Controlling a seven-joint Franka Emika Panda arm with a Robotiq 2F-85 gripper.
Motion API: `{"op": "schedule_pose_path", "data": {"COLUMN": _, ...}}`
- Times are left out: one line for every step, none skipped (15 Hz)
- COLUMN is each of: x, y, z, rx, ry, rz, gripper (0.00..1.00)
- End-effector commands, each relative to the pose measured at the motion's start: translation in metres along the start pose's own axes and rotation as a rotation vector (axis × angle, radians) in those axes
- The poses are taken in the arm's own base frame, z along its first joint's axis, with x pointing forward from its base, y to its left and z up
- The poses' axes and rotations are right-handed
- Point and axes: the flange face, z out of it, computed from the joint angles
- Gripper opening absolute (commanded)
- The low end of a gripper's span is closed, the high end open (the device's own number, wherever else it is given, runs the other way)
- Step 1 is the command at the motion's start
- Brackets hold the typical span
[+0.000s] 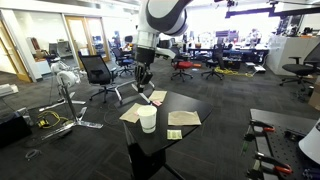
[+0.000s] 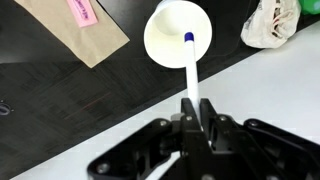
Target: Remove the pen out of the cup and put it on the table
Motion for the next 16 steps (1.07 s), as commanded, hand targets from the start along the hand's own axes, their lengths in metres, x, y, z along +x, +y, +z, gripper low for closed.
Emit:
{"op": "schedule_pose_path", "data": {"x": -0.005, "y": -0.016, "z": -0.053, "rx": -0.047, "ry": -0.002, "rz": 0.024, "gripper": 0.03}}
{"op": "schedule_pose_path", "data": {"x": -0.008, "y": -0.015, "z": -0.065, "rx": -0.069, "ry": 0.007, "rz": 0.036, "gripper": 0.03}}
{"op": "schedule_pose_path", "data": {"x": -0.011, "y": -0.014, "z": -0.076, "rx": -0.087, "ry": 0.012, "rz": 0.046, "gripper": 0.03}}
{"op": "schedule_pose_path", "data": {"x": -0.016, "y": -0.012, "z": -0.085, "rx": -0.103, "ry": 0.012, "rz": 0.057, "gripper": 0.03}}
{"op": "schedule_pose_path", "data": {"x": -0.022, "y": -0.009, "z": -0.092, "rx": -0.117, "ry": 0.009, "rz": 0.070, "gripper": 0.03}}
{"op": "schedule_pose_path", "data": {"x": -0.029, "y": -0.006, "z": -0.096, "rx": -0.129, "ry": -0.002, "rz": 0.086, "gripper": 0.03}}
{"op": "schedule_pose_path", "data": {"x": -0.036, "y": -0.003, "z": -0.099, "rx": -0.145, "ry": -0.018, "rz": 0.099, "gripper": 0.03}}
{"op": "schedule_pose_path", "data": {"x": -0.047, "y": 0.003, "z": -0.097, "rx": -0.162, "ry": -0.046, "rz": 0.120, "gripper": 0.03}}
{"op": "schedule_pose_path", "data": {"x": -0.055, "y": 0.009, "z": -0.097, "rx": -0.177, "ry": -0.077, "rz": 0.140, "gripper": 0.03}}
{"op": "schedule_pose_path", "data": {"x": -0.064, "y": 0.013, "z": -0.093, "rx": -0.184, "ry": -0.101, "rz": 0.160, "gripper": 0.03}}
{"op": "schedule_pose_path", "data": {"x": -0.073, "y": 0.018, "z": -0.088, "rx": -0.186, "ry": -0.128, "rz": 0.173, "gripper": 0.03}}
{"op": "schedule_pose_path", "data": {"x": -0.081, "y": 0.022, "z": -0.081, "rx": -0.185, "ry": -0.150, "rz": 0.174, "gripper": 0.03}}
{"op": "schedule_pose_path", "data": {"x": -0.088, "y": 0.024, "z": -0.075, "rx": -0.182, "ry": -0.173, "rz": 0.173, "gripper": 0.03}}
{"op": "schedule_pose_path", "data": {"x": -0.095, "y": 0.027, "z": -0.068, "rx": -0.180, "ry": -0.192, "rz": 0.157, "gripper": 0.03}}
{"op": "schedule_pose_path", "data": {"x": -0.100, "y": 0.028, "z": -0.062, "rx": -0.180, "ry": -0.207, "rz": 0.150, "gripper": 0.03}}
{"op": "schedule_pose_path", "data": {"x": -0.105, "y": 0.030, "z": -0.054, "rx": -0.173, "ry": -0.221, "rz": 0.136, "gripper": 0.03}}
